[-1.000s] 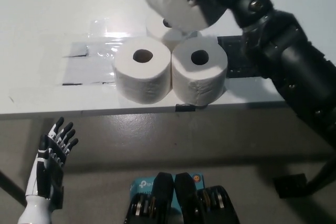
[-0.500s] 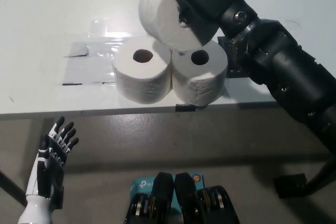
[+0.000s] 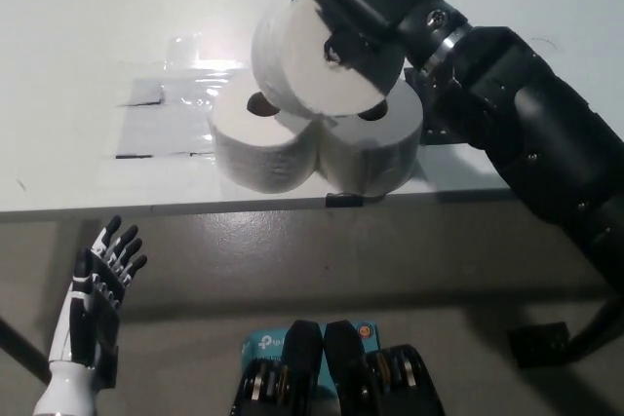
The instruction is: A few rolls of toilet paper are kept infront of the robot and the robot uses its right hand to lift one of the rolls and and places it on top of the other rolls to stack it.
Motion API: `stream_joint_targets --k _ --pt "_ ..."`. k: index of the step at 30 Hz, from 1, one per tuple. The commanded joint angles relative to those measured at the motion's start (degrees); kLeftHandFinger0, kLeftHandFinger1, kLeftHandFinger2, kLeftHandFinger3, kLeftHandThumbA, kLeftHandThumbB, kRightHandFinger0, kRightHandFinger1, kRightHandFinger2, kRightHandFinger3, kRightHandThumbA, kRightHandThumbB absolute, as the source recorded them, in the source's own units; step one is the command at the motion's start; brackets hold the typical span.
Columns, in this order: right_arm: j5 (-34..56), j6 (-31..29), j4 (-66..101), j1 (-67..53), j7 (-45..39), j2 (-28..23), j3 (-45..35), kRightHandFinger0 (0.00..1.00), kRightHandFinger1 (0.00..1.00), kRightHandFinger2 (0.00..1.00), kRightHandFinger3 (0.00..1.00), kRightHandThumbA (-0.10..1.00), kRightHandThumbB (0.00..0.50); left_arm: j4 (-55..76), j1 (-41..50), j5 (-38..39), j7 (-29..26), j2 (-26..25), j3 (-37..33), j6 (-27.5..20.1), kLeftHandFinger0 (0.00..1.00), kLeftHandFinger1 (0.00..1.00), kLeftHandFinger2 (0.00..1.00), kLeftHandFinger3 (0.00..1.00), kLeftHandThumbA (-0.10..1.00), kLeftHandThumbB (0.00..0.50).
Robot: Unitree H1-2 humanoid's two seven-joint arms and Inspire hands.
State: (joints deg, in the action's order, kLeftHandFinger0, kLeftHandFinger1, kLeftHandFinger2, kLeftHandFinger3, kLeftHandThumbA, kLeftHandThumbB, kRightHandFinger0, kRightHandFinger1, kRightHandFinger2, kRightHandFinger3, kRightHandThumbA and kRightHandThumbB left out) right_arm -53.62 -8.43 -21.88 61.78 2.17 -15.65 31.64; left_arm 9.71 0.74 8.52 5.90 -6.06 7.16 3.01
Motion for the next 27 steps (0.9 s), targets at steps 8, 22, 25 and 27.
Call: stream_joint_targets --k 8,22,25,27 --pt "1.03 -3.34 -6.79 6.46 -2.92 1.38 -0.17 0.0 0.0 0.31 0.25 0.47 0.0 1.99 -0.9 -0.11 -0.05 -1.0 -0.03 -1.05 1.0 1.0 1.0 1.0 1.0 0.5" --pt "-1.08 -5.3 -14.18 10.96 0.77 2.86 0.89 0.0 0.0 0.33 0.24 0.51 0.0 2.48 -0.9 -0.01 -0.08 -1.02 0.02 -0.32 1.0 1.0 1.0 1.0 1.0 0.5" --pt "-1.24 -4.97 -14.24 11.28 0.48 3.15 1.06 0.0 0.0 0.32 0.23 0.52 0.0 2.72 -0.56 0.6 0.06 -0.86 0.06 0.04 1.0 1.0 1.0 1.0 1.0 0.5" --pt "-1.5 -4.64 -14.18 11.43 0.42 3.36 1.07 0.0 0.0 0.31 0.24 0.53 0.0 2.52 -0.57 0.5 0.06 -0.9 0.06 -0.17 1.0 1.0 1.0 1.0 1.0 0.5"
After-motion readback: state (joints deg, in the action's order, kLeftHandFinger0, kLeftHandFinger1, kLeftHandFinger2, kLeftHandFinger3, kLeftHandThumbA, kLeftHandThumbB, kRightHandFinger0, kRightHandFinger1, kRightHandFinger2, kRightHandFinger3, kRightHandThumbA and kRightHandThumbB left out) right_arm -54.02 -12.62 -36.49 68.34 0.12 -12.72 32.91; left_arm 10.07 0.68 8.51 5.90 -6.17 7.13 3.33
